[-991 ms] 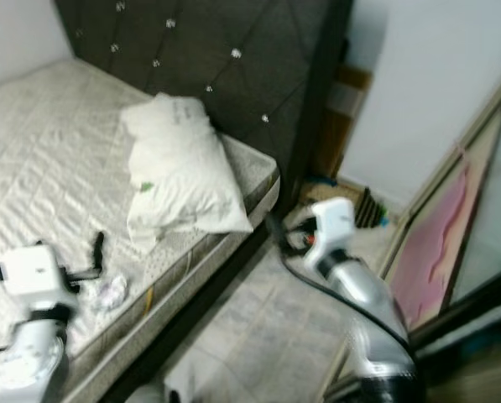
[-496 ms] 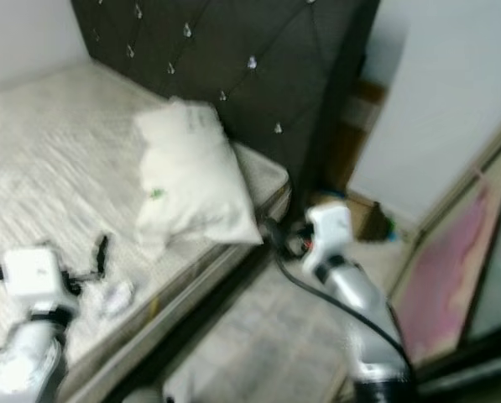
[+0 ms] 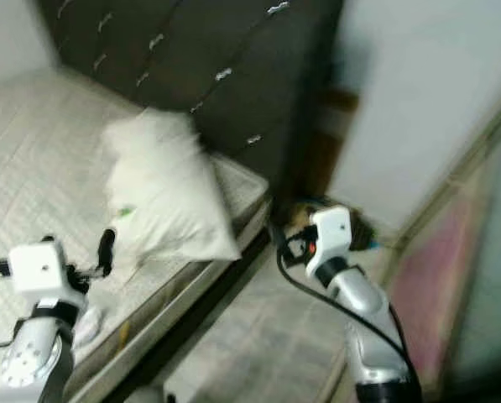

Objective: Clean up the room

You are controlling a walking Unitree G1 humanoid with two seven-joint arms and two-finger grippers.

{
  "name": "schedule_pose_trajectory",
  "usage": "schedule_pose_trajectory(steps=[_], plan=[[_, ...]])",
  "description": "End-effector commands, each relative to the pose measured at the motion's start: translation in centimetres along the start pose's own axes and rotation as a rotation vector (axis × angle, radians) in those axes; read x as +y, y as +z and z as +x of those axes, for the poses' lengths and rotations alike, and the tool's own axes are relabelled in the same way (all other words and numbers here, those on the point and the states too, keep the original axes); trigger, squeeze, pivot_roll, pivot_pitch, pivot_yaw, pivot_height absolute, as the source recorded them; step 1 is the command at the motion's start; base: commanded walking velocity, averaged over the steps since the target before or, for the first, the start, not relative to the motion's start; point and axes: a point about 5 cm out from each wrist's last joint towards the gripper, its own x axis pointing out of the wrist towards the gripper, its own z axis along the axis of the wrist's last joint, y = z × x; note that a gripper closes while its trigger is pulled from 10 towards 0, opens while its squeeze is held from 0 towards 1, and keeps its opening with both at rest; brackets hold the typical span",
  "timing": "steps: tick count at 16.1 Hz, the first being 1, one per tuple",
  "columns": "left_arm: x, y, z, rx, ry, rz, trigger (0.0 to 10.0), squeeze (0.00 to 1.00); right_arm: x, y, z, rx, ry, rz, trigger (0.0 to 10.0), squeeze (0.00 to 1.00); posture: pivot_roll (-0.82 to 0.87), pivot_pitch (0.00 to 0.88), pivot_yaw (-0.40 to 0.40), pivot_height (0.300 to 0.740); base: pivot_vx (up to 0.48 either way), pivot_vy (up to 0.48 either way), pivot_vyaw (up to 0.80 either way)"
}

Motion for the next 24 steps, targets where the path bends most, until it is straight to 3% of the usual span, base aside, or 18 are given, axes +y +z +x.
schedule_pose_trajectory(steps=[1,14,17,24], plan=[[0.18,0.11,0.08,-0.001,0.016,0.006,10.0,0.0,-0.02,0.17,0.06,-0.007,-0.002,-0.007,10.0,0.0,0.02,0.0,-0.056,0.74,0.0,0.0,0.8],[0.64,0.21,0.25,-0.001,0.075,0.055,10.0,0.0,0.3,-0.17,0.44,-0.019,-0.024,0.017,10.0,0.0,0.03,0.0,-0.037,0.74,0.0,0.0,0.79],[0.77,0.57,0.49,-0.023,0.04,0.042,10.0,0.0,0.09,0.05,0.67,-0.033,-0.038,0.027,10.0,0.0,0.03,0.0,-0.036,0.74,0.0,0.0,0.0],[0.4,0.73,0.6,-0.033,0.01,0.03,10.0,0.0,-0.29,0.3,0.99,-0.043,-0.058,0.021,10.0,0.0,0.03,0.0,-0.036,0.74,0.354,0.0,0.0]])
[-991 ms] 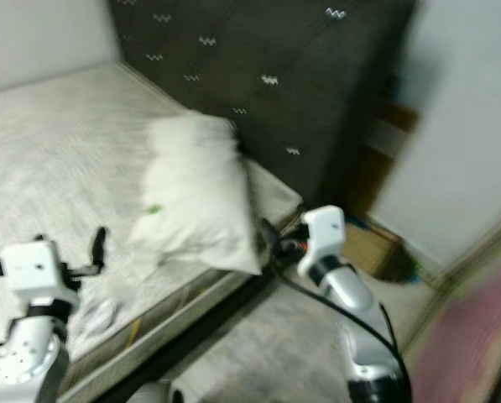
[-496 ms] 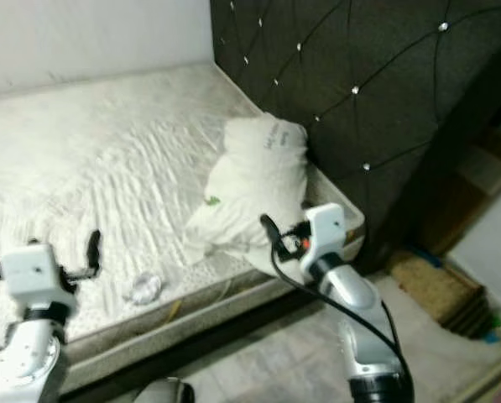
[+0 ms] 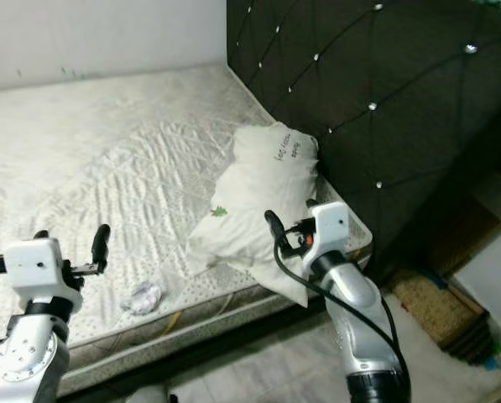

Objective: Clean up the room

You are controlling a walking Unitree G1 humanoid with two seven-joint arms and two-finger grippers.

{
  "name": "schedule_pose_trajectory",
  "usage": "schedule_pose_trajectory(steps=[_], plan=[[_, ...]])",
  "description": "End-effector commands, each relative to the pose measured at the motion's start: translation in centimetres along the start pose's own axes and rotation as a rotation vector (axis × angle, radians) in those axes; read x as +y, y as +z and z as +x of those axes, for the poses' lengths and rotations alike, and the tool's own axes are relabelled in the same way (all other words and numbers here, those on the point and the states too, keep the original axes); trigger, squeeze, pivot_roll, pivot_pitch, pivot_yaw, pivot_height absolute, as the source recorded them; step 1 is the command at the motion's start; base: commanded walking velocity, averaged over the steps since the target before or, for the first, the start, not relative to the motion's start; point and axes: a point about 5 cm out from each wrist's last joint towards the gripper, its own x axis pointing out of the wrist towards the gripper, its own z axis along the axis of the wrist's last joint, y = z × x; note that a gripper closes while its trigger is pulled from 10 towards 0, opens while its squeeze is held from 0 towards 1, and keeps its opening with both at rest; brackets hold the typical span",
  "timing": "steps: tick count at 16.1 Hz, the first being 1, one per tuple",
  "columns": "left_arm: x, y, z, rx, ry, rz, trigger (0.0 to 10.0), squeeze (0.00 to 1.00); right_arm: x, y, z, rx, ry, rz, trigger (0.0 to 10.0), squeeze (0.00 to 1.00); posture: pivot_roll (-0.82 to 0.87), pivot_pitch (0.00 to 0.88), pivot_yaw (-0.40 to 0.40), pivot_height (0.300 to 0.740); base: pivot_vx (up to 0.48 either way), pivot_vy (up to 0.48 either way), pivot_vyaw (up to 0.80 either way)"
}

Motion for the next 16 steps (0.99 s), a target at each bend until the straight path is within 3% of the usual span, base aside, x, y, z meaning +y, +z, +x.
schedule_pose_trajectory(steps=[1,4,8,16], plan=[[-0.48,0.26,0.15,-0.013,-0.018,-0.005,10.0,0.0,-0.73,-0.25,-0.36,0.014,-0.025,-0.006,10.0,0.0,0.03,0.0,-0.04,0.74,0.315,0.0,0.0],[-0.54,0.17,0.08,-0.009,-0.012,-0.011,10.0,0.0,-0.63,-0.33,-0.39,0.018,-0.019,-0.012,10.0,0.0,0.03,0.0,-0.042,0.74,0.3,0.0,0.0],[-0.44,-0.08,0.27,0.012,0.043,0.005,10.0,0.0,-0.62,-0.29,-0.3,0.017,-0.008,-0.017,10.0,0.0,0.03,0.0,-0.043,0.74,0.0,0.0,0.0],[-0.54,-0.32,0.09,0.066,0.049,-0.052,10.0,0.0,-0.34,-0.16,-0.06,0.004,-0.017,-0.001,10.0,0.0,0.03,0.0,-0.039,0.74,0.0,0.0,0.8]])
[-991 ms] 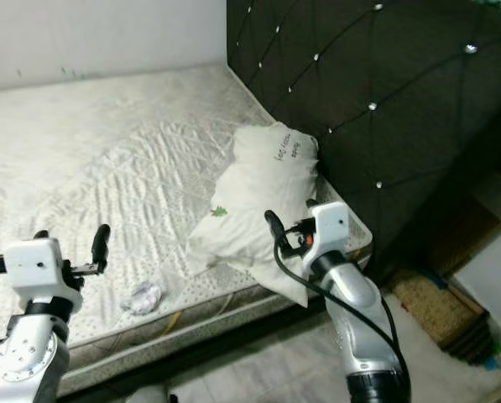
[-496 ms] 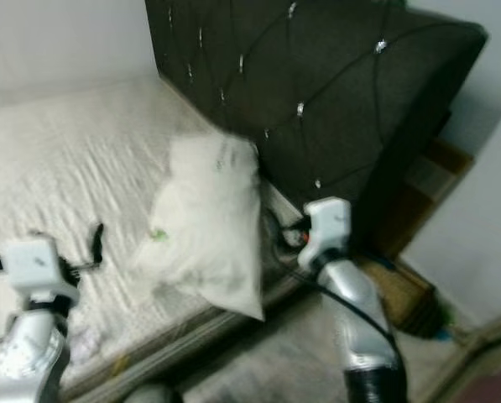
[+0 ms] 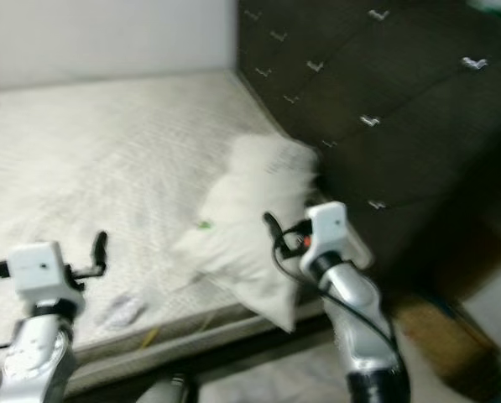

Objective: Clean up the room

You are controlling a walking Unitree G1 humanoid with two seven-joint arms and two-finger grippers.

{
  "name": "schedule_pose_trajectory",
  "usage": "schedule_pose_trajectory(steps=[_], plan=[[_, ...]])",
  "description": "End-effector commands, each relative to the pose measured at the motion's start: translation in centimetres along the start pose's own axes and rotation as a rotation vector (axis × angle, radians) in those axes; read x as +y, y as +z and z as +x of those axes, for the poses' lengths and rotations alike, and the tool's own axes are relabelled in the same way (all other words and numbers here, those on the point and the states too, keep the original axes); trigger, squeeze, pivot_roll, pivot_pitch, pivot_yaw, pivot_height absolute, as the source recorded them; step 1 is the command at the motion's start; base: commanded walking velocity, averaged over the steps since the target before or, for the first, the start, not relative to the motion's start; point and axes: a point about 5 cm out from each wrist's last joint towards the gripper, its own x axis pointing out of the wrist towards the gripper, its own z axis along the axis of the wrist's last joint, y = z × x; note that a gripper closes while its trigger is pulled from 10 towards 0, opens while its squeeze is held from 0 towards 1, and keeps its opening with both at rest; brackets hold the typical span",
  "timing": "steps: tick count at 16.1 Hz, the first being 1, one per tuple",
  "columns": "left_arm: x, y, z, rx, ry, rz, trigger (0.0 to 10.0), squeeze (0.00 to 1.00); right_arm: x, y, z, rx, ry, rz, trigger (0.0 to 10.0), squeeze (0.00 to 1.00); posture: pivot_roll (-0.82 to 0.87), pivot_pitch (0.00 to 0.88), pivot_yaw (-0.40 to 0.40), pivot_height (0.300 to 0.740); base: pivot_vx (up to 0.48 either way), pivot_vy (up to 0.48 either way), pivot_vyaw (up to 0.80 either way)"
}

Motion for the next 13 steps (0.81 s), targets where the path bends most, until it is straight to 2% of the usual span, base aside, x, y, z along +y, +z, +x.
schedule_pose_trajectory(steps=[1,7,13], plan=[[0.29,0.49,0.09,-0.019,0.008,0.017,10.0,0.0,0.21,0.65,0.4,-0.026,0.0,0.004,10.0,0.0,0.03,0.0,-0.037,0.74,0.0,0.0,0.8],[0.3,0.28,0.05,-0.017,-0.005,0.03,10.0,0.0,0.08,0.75,0.5,-0.043,-0.059,0.027,10.0,0.0,0.02,0.0,-0.023,0.74,0.0,0.0,0.78],[0.27,0.2,0.13,-0.018,-0.01,0.034,10.0,0.0,-0.58,0.35,0.42,-0.013,-0.151,0.043,10.0,0.0,0.02,0.0,-0.027,0.74,0.0,0.0,0.0]])
